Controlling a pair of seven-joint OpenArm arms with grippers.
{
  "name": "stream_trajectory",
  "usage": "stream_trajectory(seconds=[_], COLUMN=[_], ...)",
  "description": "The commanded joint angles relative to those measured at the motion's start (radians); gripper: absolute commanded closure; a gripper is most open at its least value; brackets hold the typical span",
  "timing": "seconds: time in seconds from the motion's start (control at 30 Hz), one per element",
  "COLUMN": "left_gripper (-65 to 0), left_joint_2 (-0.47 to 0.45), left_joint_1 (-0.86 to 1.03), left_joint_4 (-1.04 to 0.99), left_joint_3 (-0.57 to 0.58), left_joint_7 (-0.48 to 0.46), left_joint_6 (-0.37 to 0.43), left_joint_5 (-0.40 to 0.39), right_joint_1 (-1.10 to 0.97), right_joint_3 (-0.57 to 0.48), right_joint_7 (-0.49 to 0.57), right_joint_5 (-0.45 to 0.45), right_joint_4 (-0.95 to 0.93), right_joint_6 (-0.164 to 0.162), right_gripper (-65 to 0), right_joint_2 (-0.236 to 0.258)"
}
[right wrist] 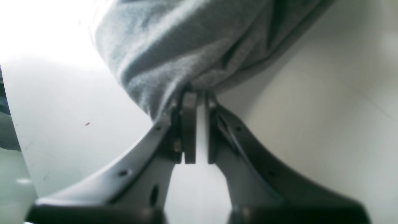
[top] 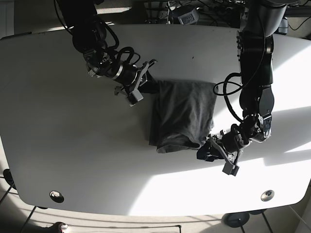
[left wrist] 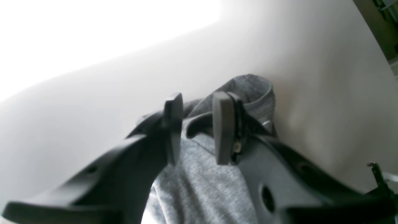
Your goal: Fold the T-shirt properly
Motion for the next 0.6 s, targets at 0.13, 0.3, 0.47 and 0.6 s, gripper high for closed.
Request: stream_trajectory(seconds=[0.13, 0.3, 0.47, 0.6], left_gripper=[-33.6, -42.2, -43.5, -43.5], left_joint_2=[0.011, 0.003, 0.023, 0.066], left_joint_1=[0.071, 0.177, 0.255, 0.334], left_joint_4=[0.243, 0.357, 0.349, 0.274], left_joint_3=[0.047, 0.308, 0.464, 0.449], left_joint_7=[-0.026, -0.246, -0.361, -0.39], left_joint_6=[0.308, 0.638, 0.742, 0.739], left_joint_5=[-0.025, -0.019, 0.202, 0.369], right_joint_1=[0.012, 0.015, 0.015, 0.015], right_joint_3=[0.083, 0.2, 0.248, 0.254], right_joint_7=[0.027, 0.025, 0.025, 0.025], right_joint_5=[0.01, 0.01, 0.013, 0.015], right_joint_4=[0.021, 0.019, 0.019, 0.019], right_joint_6=[0.008, 0.008, 0.008, 0.008], right_gripper=[-4.3, -4.3, -4.3, -4.3], right_joint_2=[0.014, 0.018, 0.021, 0.023])
